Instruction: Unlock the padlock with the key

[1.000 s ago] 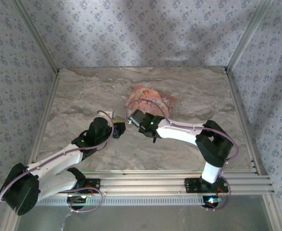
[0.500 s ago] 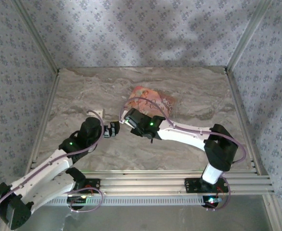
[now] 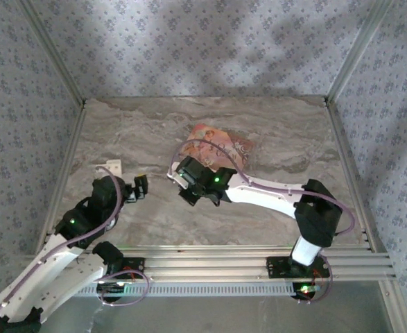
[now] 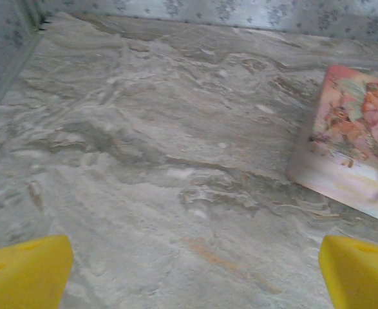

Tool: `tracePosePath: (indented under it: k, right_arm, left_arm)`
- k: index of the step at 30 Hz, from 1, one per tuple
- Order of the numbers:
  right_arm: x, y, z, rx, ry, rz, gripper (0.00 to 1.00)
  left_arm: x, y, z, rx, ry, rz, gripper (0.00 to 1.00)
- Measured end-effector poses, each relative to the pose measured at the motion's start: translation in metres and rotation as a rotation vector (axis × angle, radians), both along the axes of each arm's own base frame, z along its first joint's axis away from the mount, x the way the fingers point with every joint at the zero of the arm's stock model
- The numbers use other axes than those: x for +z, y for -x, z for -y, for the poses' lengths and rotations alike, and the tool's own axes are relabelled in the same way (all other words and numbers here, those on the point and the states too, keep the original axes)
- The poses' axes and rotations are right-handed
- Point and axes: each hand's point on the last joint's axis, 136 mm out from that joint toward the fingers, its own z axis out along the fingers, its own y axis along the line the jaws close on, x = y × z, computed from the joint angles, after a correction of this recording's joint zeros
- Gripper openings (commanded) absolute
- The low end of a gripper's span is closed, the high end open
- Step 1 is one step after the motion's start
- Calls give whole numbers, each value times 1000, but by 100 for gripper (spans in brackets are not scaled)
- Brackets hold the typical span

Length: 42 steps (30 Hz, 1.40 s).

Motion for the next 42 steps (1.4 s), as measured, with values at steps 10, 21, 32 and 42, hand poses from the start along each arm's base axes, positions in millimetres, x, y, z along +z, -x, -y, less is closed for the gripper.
tracePosePath:
  k: [10,21,32,42]
  right_arm:
    - [-42,29,-47,-20,-96,-274,0]
    - [-44,34,-54,-99,-138,-346,14]
    - [-22,38,-42,-166,-125,-240,60]
    - [79,-28,37,-370,-205,61,100]
  left_arm:
    - [-4,14,-18,52,-23,-39,98]
    - [-17,17,-19,57,-22,-75,98]
    - [-30,17,-15,6,-89,-138,98]
    - [-7,-25,-30,54,-75,-148,98]
